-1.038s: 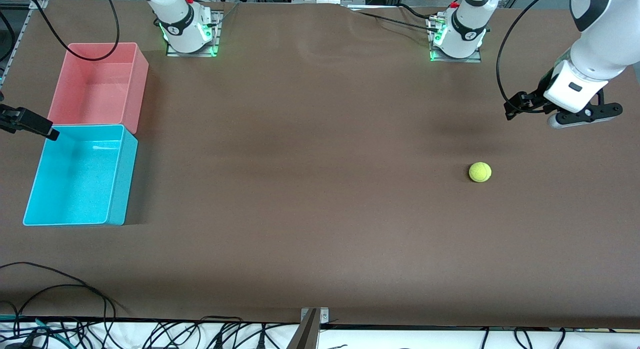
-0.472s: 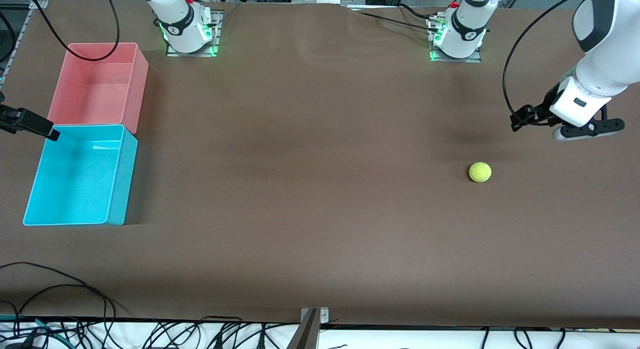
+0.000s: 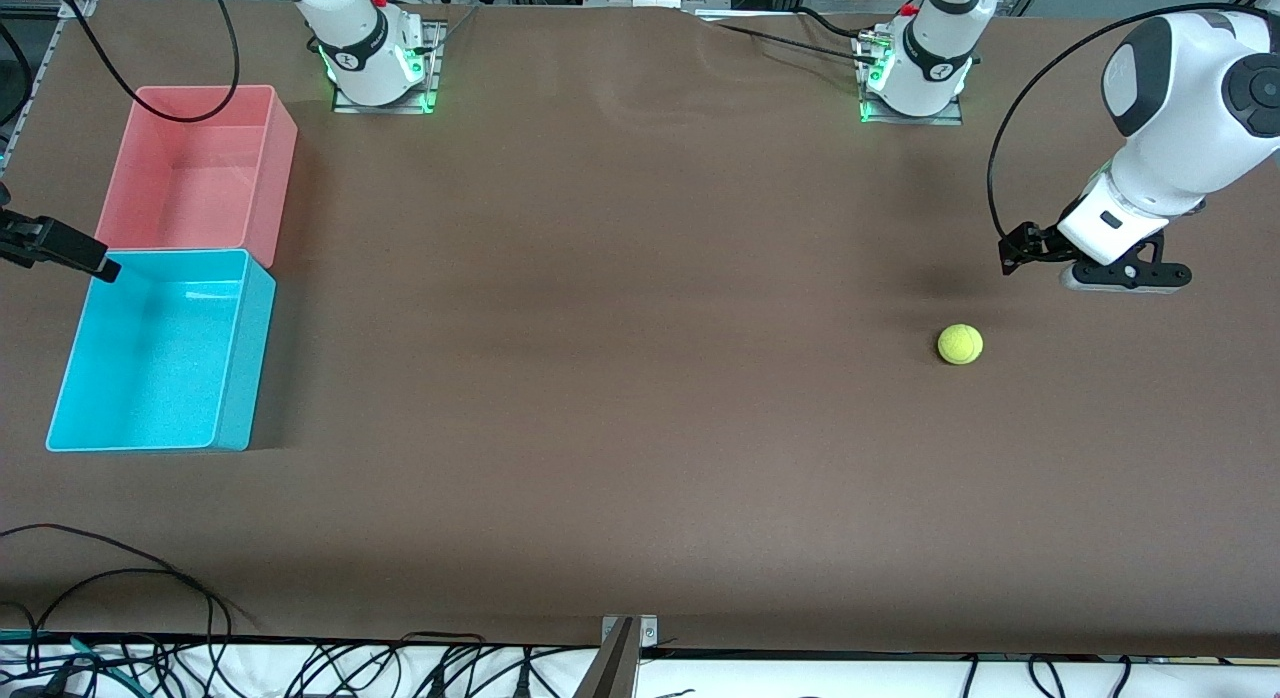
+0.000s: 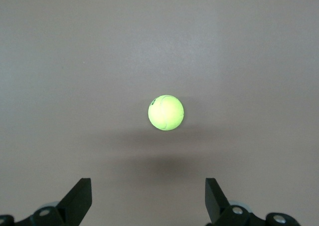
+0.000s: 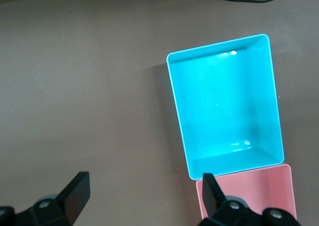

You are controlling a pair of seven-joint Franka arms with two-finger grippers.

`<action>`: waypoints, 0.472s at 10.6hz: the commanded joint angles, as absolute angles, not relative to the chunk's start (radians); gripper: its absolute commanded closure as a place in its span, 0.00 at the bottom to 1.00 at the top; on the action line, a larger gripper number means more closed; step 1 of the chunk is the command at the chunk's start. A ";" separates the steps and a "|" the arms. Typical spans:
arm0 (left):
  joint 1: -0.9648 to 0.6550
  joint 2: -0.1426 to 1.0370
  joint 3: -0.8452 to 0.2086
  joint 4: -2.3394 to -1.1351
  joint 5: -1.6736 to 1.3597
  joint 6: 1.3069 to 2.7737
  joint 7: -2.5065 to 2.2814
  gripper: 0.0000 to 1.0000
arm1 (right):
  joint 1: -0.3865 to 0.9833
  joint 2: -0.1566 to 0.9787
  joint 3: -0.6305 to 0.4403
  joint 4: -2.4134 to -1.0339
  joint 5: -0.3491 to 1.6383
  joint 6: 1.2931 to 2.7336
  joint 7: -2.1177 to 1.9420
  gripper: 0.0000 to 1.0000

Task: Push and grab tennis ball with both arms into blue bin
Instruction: 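Move the left gripper out over the yellow tennis ball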

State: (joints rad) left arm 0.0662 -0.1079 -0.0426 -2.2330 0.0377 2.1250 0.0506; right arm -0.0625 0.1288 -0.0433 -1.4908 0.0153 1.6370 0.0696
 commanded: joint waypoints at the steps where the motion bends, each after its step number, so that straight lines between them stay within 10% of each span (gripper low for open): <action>1: 0.097 -0.126 -0.049 -2.313 0.044 2.213 0.202 0.00 | -0.067 0.129 -0.037 -1.483 0.018 1.624 0.081 0.00; 5: 0.116 -0.121 -0.048 -2.356 0.046 2.256 0.619 0.01 | -0.067 0.129 -0.037 -1.483 0.018 1.624 0.083 0.00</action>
State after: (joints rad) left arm 0.0918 -0.1082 -0.0423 -2.3238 0.0377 2.2160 0.4252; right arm -0.0625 0.1306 -0.0432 -1.4908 0.0154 1.6370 0.0702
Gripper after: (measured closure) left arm 0.000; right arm 0.000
